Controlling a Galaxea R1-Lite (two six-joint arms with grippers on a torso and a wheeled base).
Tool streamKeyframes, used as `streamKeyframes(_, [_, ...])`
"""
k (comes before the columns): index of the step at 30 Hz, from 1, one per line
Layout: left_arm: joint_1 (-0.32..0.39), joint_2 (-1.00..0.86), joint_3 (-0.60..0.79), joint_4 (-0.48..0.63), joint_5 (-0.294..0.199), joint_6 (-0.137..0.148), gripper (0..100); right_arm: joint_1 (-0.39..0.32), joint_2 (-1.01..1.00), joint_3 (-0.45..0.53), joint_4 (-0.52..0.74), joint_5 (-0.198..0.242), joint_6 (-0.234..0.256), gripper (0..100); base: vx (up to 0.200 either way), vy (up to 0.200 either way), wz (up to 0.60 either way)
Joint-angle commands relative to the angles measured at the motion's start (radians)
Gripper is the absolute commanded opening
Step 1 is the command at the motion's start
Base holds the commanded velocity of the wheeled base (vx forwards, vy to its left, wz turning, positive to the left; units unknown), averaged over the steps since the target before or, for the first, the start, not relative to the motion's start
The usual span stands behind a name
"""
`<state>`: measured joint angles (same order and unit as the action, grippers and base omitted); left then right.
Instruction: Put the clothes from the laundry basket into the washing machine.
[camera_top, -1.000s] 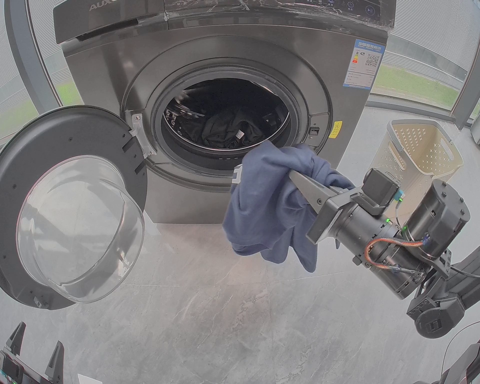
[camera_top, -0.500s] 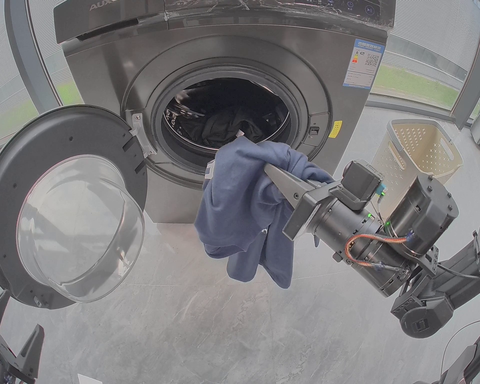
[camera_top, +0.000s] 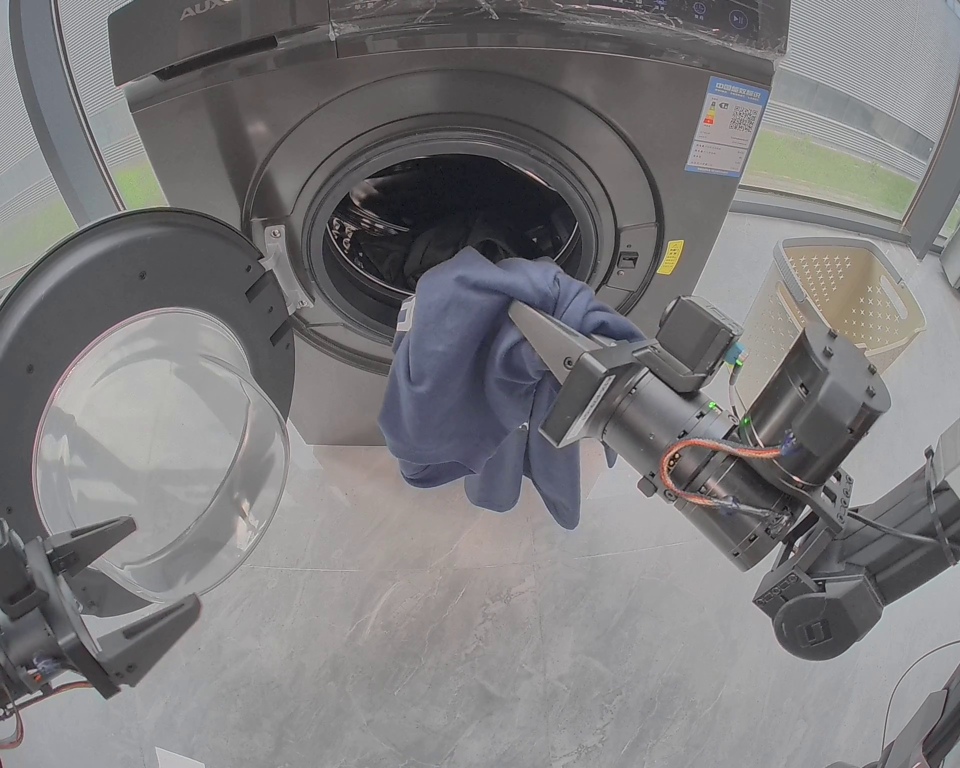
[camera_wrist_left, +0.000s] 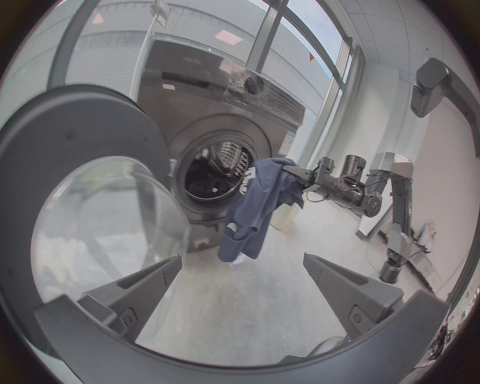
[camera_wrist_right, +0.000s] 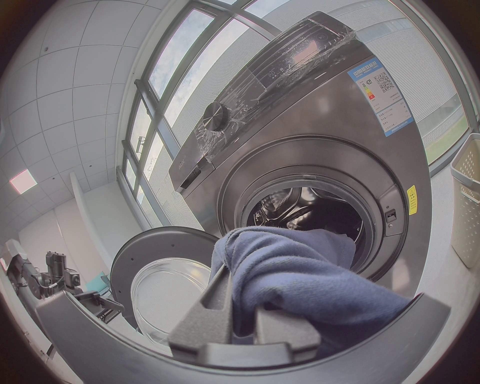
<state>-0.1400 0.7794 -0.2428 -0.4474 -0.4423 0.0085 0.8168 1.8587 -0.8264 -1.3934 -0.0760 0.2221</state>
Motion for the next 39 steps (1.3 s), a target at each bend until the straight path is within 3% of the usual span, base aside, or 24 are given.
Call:
streamKeyframes(1, [-0.138,0.287,-0.039,-0.111,-0.024,-0.018,100,-0.002,0.016,-0.017,0.004,-0.005,0.006,0,0.0,0.0,0.0])
streamKeyframes(6, [-0.158,0.374,-0.072,-0.157,-0.024,-0.019,100,-0.002,0.013,-0.014,0.007,-0.005,0.006,0,0.0,0.0,0.0])
streamKeyframes(13, [-0.245,0.561,-0.145,-0.257,-0.024,-0.019,100,0.005,0.013,-0.014,0.005,-0.005,0.006,0,0.0,0.0,0.0])
streamKeyframes(18, [-0.254,0.687,-0.171,-0.307,-0.024,-0.021,100,0.008,0.011,-0.013,0.002,-0.005,0.006,0,0.0,0.0,0.0])
streamKeyframes(27, [-0.268,0.885,-0.214,-0.547,-0.024,-0.082,100,0.019,0.005,0.003,0.002,-0.007,0.006,0,0.0,0.0,0.0])
streamKeyframes(39, [-0.297,1.032,-0.311,-0.636,-0.022,-0.081,100,0.025,-0.003,0.023,-0.004,-0.007,0.006,0,0.0,0.0,0.0])
